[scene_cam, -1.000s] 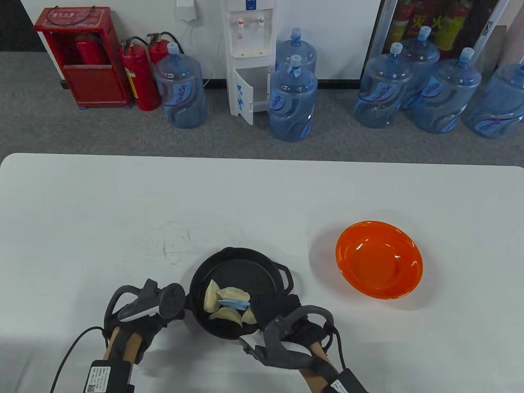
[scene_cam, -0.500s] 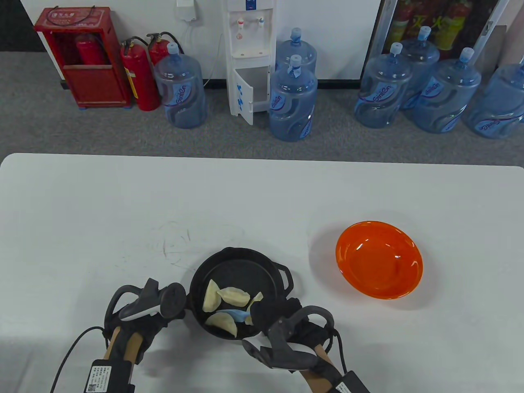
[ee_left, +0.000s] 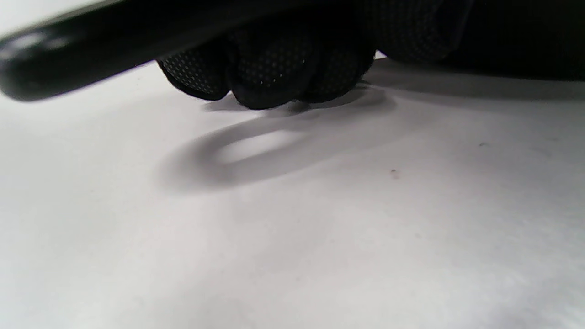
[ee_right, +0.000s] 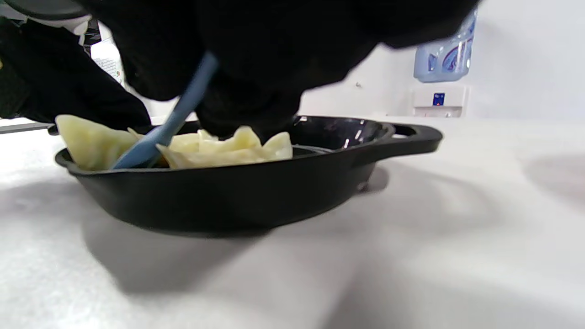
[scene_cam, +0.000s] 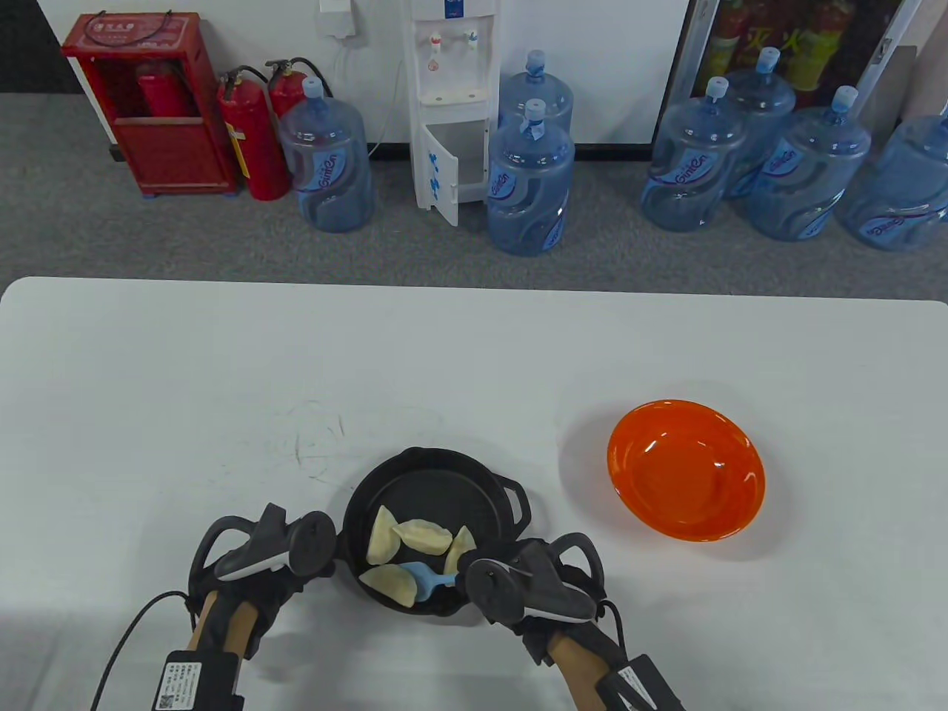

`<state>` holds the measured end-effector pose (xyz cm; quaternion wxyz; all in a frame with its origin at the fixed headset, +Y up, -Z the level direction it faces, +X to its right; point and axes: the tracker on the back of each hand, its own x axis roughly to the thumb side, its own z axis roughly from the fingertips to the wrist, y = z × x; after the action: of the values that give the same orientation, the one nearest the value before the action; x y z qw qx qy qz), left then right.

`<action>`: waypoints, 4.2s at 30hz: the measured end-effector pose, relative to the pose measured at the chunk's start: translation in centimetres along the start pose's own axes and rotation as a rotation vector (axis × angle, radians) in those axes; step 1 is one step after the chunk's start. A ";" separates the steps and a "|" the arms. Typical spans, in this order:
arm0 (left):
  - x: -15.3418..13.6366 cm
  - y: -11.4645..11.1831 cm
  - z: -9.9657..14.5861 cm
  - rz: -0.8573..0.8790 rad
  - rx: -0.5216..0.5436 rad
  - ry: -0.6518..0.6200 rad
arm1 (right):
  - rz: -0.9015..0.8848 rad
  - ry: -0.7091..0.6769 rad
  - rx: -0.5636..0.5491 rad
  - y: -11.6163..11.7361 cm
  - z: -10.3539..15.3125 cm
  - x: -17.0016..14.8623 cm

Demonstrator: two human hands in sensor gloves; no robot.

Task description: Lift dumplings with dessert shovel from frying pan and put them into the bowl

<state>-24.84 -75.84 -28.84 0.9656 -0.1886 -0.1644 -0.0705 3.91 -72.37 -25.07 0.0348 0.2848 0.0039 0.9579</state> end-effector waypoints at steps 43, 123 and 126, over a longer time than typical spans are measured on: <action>0.0 -0.1 0.0 0.002 -0.005 -0.001 | -0.512 0.337 -0.084 -2.7 2.7 -8.6; 0.0 -0.1 0.1 0.007 -0.002 -0.001 | -0.151 1.112 -0.007 -4.6 10.0 -18.4; 0.0 -0.1 0.1 0.007 -0.002 -0.001 | -0.076 1.106 -0.007 -4.7 9.6 -17.9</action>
<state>-24.92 -75.93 -28.71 0.9656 -0.1901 -0.1641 -0.0672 24.44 -69.02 -26.93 0.0629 -0.2610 0.0285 0.9629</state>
